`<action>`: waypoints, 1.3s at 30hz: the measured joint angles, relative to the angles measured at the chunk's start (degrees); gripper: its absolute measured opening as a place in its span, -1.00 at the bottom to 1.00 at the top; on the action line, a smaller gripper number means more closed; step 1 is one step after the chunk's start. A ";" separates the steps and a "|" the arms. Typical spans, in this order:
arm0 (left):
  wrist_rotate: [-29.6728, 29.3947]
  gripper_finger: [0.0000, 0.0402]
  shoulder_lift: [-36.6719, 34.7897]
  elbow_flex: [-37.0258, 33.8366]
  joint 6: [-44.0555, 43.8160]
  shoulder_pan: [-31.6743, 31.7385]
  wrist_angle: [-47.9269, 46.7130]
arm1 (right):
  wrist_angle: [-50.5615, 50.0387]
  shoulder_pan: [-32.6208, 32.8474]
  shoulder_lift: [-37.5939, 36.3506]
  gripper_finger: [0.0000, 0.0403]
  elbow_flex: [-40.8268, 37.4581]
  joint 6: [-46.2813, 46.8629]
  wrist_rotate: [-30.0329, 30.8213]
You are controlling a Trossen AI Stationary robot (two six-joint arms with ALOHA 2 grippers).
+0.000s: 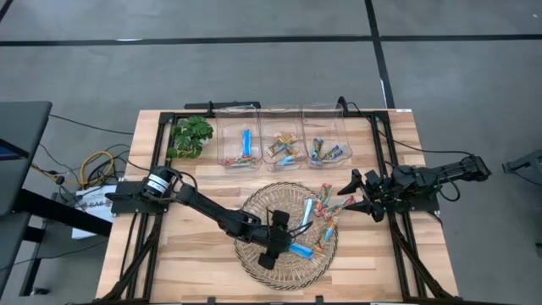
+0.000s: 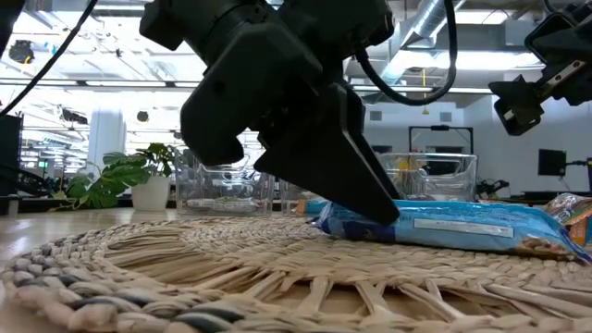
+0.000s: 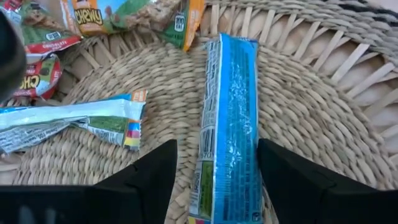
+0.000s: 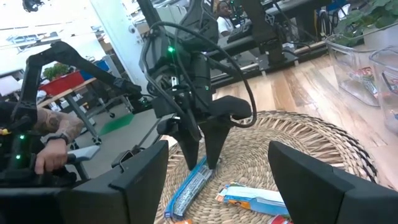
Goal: Pick and place Granola Bars by type
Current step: Put the blue granola bar into the right transparent bin
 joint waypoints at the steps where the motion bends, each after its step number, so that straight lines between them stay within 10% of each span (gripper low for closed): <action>1: 0.00 0.07 0.00 0.00 -0.18 0.00 -0.24 | -0.01 0.00 0.02 0.34 -0.01 0.00 0.00; 30: 0.81 -0.80 -0.34 -0.07 0.97 1.29 8.99 | -0.01 0.01 0.00 0.34 0.00 0.00 0.00; 39: -15.19 -0.80 -7.16 -0.04 3.04 5.17 17.50 | -0.01 0.00 0.02 0.34 0.00 -0.01 0.00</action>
